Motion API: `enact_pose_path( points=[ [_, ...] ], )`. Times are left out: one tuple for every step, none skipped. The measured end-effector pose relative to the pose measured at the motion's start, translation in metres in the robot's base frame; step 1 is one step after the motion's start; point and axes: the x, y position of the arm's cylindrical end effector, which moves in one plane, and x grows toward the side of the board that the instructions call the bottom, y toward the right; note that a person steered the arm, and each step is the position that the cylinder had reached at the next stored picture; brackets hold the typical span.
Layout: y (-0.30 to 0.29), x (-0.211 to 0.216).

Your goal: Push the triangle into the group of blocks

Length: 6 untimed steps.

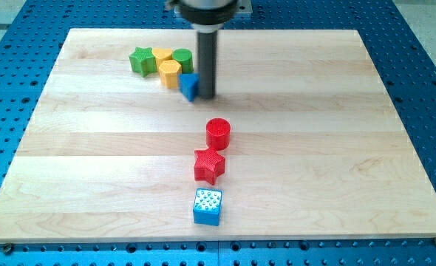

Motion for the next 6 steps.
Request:
enact_pose_path(
  points=[
    [-0.035, 0.018],
    [-0.042, 0.002],
    [-0.042, -0.006],
    [-0.074, -0.001],
    [-0.094, -0.002],
    [-0.088, -0.009]
  ],
)
